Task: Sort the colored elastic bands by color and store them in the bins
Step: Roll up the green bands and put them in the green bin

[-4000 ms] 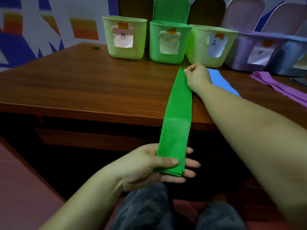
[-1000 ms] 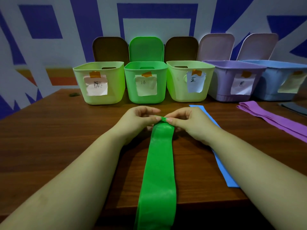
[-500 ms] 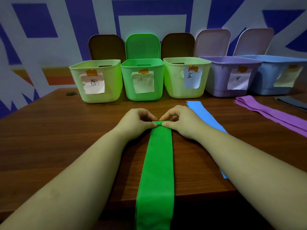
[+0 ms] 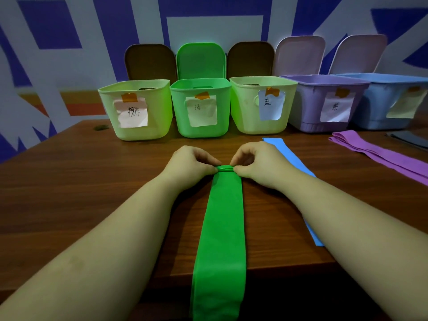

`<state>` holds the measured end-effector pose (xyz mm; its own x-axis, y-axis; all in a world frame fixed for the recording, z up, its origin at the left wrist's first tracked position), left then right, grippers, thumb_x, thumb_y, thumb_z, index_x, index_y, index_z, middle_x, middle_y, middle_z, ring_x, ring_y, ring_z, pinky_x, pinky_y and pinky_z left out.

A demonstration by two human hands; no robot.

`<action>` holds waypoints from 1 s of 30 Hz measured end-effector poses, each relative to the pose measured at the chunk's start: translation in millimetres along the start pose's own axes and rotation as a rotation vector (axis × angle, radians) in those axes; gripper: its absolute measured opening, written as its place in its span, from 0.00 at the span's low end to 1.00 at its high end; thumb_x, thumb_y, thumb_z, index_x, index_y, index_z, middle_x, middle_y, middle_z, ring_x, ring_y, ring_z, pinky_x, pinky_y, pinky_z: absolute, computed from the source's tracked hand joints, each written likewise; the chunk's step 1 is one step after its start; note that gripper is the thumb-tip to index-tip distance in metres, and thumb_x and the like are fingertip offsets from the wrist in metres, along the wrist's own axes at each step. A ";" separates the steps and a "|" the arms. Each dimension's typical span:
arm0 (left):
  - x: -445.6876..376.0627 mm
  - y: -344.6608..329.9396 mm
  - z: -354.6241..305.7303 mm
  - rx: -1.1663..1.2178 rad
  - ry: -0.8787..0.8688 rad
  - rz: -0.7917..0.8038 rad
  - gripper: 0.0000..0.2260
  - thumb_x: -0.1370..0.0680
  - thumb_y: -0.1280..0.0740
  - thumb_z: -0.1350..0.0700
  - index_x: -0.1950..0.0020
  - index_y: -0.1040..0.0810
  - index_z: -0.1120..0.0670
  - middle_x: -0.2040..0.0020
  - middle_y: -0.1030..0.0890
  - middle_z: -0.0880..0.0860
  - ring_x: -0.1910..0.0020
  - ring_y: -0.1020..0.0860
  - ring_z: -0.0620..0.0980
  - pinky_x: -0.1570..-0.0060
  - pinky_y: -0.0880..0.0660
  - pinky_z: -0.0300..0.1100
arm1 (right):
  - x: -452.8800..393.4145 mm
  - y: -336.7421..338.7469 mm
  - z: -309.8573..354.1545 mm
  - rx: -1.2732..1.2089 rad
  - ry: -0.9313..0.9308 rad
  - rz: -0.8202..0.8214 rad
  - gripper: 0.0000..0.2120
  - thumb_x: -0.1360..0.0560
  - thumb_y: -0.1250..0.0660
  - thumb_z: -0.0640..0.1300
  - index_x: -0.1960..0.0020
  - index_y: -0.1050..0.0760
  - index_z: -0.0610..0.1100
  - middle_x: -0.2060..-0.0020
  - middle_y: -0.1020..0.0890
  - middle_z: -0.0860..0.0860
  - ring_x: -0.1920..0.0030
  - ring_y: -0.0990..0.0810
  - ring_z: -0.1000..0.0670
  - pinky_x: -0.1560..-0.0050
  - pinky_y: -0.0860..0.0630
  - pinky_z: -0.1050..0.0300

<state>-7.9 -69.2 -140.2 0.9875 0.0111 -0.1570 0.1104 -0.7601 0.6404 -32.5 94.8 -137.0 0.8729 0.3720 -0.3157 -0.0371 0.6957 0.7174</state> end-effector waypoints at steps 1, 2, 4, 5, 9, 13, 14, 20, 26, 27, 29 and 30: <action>0.2 0.7 -1.4 -0.048 -0.032 -0.014 0.07 0.28 0.28 0.59 0.58 0.17 0.46 0.60 0.20 0.42 0.56 0.25 0.41 0.51 0.29 0.36 | 0.8 1.0 0.4 0.016 0.000 0.013 0.11 0.31 0.30 0.37 0.64 0.22 0.53 0.64 0.20 0.56 0.60 0.21 0.54 0.54 0.22 0.55; 0.5 1.4 -3.2 -0.098 -0.064 -0.027 0.07 0.28 0.28 0.59 0.58 0.17 0.46 0.61 0.22 0.41 0.57 0.26 0.40 0.52 0.30 0.36 | 1.6 2.0 1.0 0.031 0.003 0.025 0.11 0.31 0.31 0.37 0.64 0.22 0.53 0.63 0.19 0.56 0.59 0.21 0.53 0.54 0.22 0.55; 1.3 2.6 -5.8 -0.178 -0.116 -0.037 0.07 0.28 0.27 0.58 0.57 0.17 0.46 0.61 0.22 0.41 0.56 0.26 0.41 0.53 0.31 0.35 | 2.4 3.4 1.7 0.051 0.018 0.039 0.10 0.30 0.31 0.39 0.63 0.22 0.54 0.64 0.20 0.57 0.58 0.21 0.52 0.54 0.23 0.56; 1.8 3.0 -6.8 -0.213 -0.140 -0.037 0.07 0.28 0.28 0.58 0.56 0.17 0.46 0.59 0.22 0.41 0.54 0.25 0.42 0.52 0.31 0.35 | 2.6 3.4 2.2 0.060 0.031 0.040 0.09 0.30 0.31 0.39 0.62 0.21 0.53 0.64 0.21 0.58 0.59 0.21 0.54 0.55 0.24 0.57; 3.5 2.8 -11.1 -0.315 -0.224 -0.044 0.07 0.27 0.29 0.59 0.53 0.16 0.49 0.56 0.23 0.43 0.51 0.26 0.44 0.49 0.32 0.35 | 2.8 3.0 4.8 0.081 0.076 0.006 0.05 0.27 0.30 0.45 0.52 0.22 0.52 0.65 0.23 0.59 0.61 0.25 0.58 0.57 0.29 0.61; 4.6 2.6 -12.0 -0.342 -0.250 -0.064 0.07 0.27 0.28 0.59 0.52 0.16 0.50 0.56 0.22 0.44 0.51 0.24 0.45 0.48 0.31 0.35 | 2.5 2.0 6.6 0.152 0.078 0.038 0.10 0.27 0.30 0.46 0.46 0.21 0.49 0.59 0.21 0.57 0.52 0.23 0.53 0.48 0.26 0.57; 4.7 3.1 -11.2 -0.332 -0.247 -0.068 0.06 0.28 0.28 0.59 0.53 0.16 0.50 0.56 0.22 0.44 0.51 0.24 0.45 0.47 0.31 0.36 | 2.1 1.4 7.3 0.180 0.074 0.051 0.10 0.26 0.30 0.46 0.45 0.20 0.48 0.56 0.20 0.55 0.51 0.23 0.53 0.47 0.26 0.58; 4.7 2.8 -8.7 -0.300 -0.238 -0.048 0.07 0.28 0.28 0.58 0.52 0.16 0.48 0.55 0.22 0.42 0.49 0.25 0.44 0.42 0.32 0.36 | 2.4 -2.1 8.7 0.275 0.078 0.060 0.06 0.25 0.32 0.45 0.50 0.19 0.47 0.55 0.24 0.54 0.49 0.24 0.50 0.46 0.25 0.52; 8.6 5.4 -12.9 -0.347 -0.271 -0.045 0.11 0.27 0.30 0.64 0.52 0.16 0.49 0.55 0.21 0.44 0.53 0.25 0.43 0.48 0.33 0.30 | 4.7 -1.4 10.8 0.171 0.088 0.058 0.07 0.28 0.28 0.41 0.61 0.24 0.50 0.60 0.25 0.57 0.55 0.25 0.52 0.49 0.25 0.52; 9.1 5.8 -12.3 -0.344 -0.263 -0.035 0.12 0.27 0.31 0.65 0.53 0.16 0.49 0.54 0.21 0.44 0.53 0.24 0.42 0.49 0.32 0.29 | 4.5 -1.4 10.5 0.153 0.075 0.063 0.09 0.29 0.28 0.41 0.63 0.25 0.52 0.61 0.25 0.58 0.55 0.24 0.52 0.49 0.24 0.52; 9.9 6.5 -10.0 -0.295 -0.237 -0.015 0.13 0.27 0.32 0.65 0.57 0.17 0.46 0.54 0.21 0.42 0.52 0.24 0.42 0.46 0.30 0.32 | 5.0 -1.5 10.6 0.139 0.067 0.062 0.14 0.29 0.27 0.41 0.66 0.27 0.55 0.61 0.24 0.58 0.55 0.23 0.52 0.49 0.24 0.52; 10.9 6.6 -8.9 -0.244 -0.216 -0.008 0.13 0.28 0.32 0.64 0.59 0.17 0.45 0.54 0.21 0.42 0.51 0.23 0.43 0.45 0.28 0.35 | 5.3 -1.5 10.8 0.135 0.069 0.060 0.15 0.30 0.27 0.41 0.67 0.28 0.56 0.61 0.24 0.58 0.54 0.23 0.51 0.49 0.24 0.52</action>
<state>4.6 -68.3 -131.0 0.9428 -0.1414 -0.3020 0.1677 -0.5818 0.7959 -22.6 89.1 -133.0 0.8357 0.4546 -0.3082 -0.0180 0.5836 0.8119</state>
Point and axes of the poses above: each hand's wrist, its own x-axis away from the middle knuckle, its own y-axis out of the back of the hand, z = x × y, the point moved 4 cm from there along -x, towards the middle knuckle
